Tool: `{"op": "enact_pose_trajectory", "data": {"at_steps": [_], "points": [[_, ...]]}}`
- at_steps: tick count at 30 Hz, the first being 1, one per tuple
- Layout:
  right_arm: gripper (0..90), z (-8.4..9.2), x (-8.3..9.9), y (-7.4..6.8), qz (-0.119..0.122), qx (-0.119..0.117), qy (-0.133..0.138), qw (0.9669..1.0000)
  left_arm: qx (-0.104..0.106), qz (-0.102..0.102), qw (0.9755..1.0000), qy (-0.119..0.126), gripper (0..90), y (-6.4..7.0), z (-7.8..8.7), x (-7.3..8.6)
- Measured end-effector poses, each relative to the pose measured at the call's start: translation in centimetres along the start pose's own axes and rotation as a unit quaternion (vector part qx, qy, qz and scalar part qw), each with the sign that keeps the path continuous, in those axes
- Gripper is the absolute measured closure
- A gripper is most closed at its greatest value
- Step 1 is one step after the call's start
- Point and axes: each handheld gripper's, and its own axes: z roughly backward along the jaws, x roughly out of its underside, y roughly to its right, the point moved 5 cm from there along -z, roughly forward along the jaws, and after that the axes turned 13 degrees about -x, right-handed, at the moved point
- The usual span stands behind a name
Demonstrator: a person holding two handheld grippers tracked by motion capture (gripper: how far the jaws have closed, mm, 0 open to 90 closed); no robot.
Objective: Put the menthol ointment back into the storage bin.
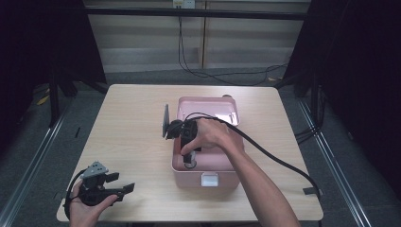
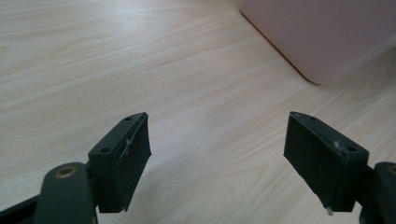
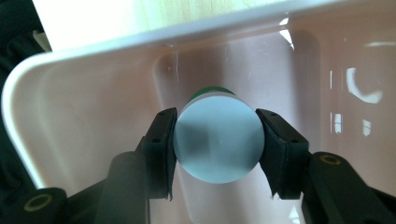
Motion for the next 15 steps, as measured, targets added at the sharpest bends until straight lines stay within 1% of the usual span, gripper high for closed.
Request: {"op": "enact_pose_trajectory", "data": {"at_steps": [1, 3, 5, 8, 9, 12, 13, 15], "points": [[51.3, -0.2, -0.2, 0.0, 0.003, 0.0, 0.007, 1.0, 0.001, 0.001, 1.0, 0.0, 22.5, 0.0, 0.0, 0.0], [51.3, -0.4, -0.4, 0.0, 0.003, -0.001, 0.011, 0.9999, 0.0, 0.001, 1.0, 0.0, 22.5, 0.0, 0.0, 0.0], [51.3, -0.6, -0.5, 0.1, 0.004, 0.002, 0.009, 0.9999, 0.0, 0.0, 1.0, 0.0, 22.5, 0.0, 0.0, 0.0], [51.3, -0.8, -0.7, 0.1, 0.003, -0.001, 0.01, 0.9999, -0.001, 0.0, 1.0, 0.0, 22.5, 0.0, 0.0, 0.0], [51.3, -1.0, -0.9, 0.1, 0.005, -0.002, 0.015, 0.9999, 0.0, 0.0, 1.0, 0.0, 22.5, 0.0, 0.0, 0.0], [51.3, -1.2, -1.0, 0.2, 0.006, 0.0, 0.018, 0.9998, 0.0, 0.001, 1.0, 0.0, 22.5, 0.0, 0.0, 0.0], [51.3, -1.2, -1.1, 0.3, 0.008, 0.001, 0.024, 0.9997, 0.0, 0.0, 1.0, 0.0, 22.5, 0.0, 0.0, 0.0], [51.3, -1.3, -1.2, 0.2, 0.009, -0.001, 0.025, 0.9997, 0.0, 0.0, 1.0, 0.0, 22.5, 0.0, 0.0, 0.0]]}}
